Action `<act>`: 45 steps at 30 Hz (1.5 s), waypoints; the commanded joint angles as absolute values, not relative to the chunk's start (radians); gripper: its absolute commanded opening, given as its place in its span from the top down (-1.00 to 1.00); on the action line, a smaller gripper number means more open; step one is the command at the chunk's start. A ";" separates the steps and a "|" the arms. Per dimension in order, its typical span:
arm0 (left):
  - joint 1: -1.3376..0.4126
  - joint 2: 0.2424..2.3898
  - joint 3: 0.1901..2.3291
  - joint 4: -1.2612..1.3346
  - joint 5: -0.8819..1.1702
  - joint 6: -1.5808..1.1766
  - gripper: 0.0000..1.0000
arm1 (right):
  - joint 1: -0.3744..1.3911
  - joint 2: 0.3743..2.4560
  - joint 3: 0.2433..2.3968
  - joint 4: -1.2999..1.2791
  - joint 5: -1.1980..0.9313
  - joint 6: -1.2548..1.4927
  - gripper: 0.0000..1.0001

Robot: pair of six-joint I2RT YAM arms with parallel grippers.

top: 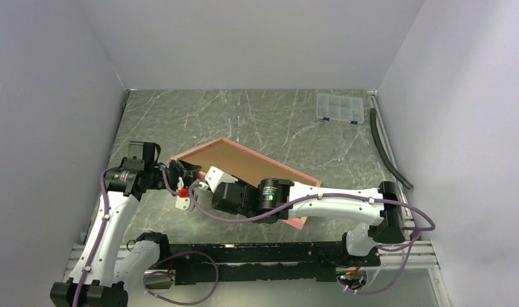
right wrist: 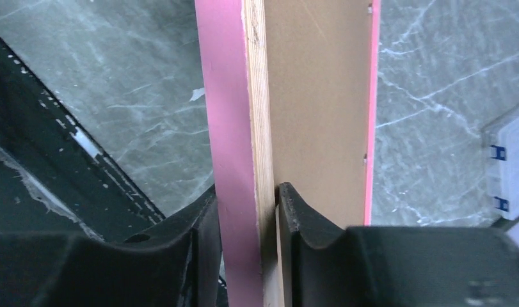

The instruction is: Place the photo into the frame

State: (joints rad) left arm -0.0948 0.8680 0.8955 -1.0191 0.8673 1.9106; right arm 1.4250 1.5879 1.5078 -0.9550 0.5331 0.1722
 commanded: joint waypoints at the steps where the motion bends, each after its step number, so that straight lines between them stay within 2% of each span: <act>1: -0.094 0.853 0.948 -0.998 0.915 1.807 0.42 | 1.418 1.546 1.567 -0.921 0.620 0.159 0.40; 3: -0.094 0.844 0.962 -0.927 0.935 1.674 0.07 | 1.416 1.546 1.600 -0.917 0.617 0.155 0.49; 7: -0.091 0.863 1.033 -0.770 0.928 1.298 -0.87 | 1.348 1.562 1.723 -0.927 0.542 0.173 0.64; 11: -0.054 0.893 1.103 -0.679 0.893 1.009 -0.89 | 1.185 1.568 1.810 -0.895 0.346 0.202 0.66; 17: 0.099 0.934 1.194 -0.532 0.935 0.630 -0.90 | 0.878 1.618 1.912 -0.872 0.018 0.281 0.71; 22: 0.165 1.098 1.396 -0.635 0.927 0.403 -0.89 | 0.599 1.647 1.849 -0.794 -0.298 0.408 0.82; 26: 0.195 1.220 1.504 -0.751 0.936 0.349 -0.89 | 0.412 1.683 1.764 -0.726 -0.473 0.517 0.84; 30: 0.210 1.221 1.439 -0.679 0.898 0.297 -0.89 | 0.350 1.683 1.715 -0.717 -0.458 0.530 0.88; 34: 0.217 1.223 1.393 -0.671 0.889 0.305 -0.89 | 0.305 1.607 1.567 -0.614 -0.484 0.560 0.89; 41: 0.232 1.243 1.370 -0.726 0.951 0.318 -0.89 | 0.258 1.409 1.154 -0.219 -0.587 0.695 0.92; 45: 0.241 1.247 1.358 -0.772 0.965 0.357 -0.89 | 0.249 1.362 0.961 0.027 -0.629 0.765 0.93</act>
State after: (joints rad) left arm 0.2314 1.2411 1.3731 -0.7235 0.9199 0.3359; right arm 0.2466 1.4338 1.0729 -0.3012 -0.5346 0.7074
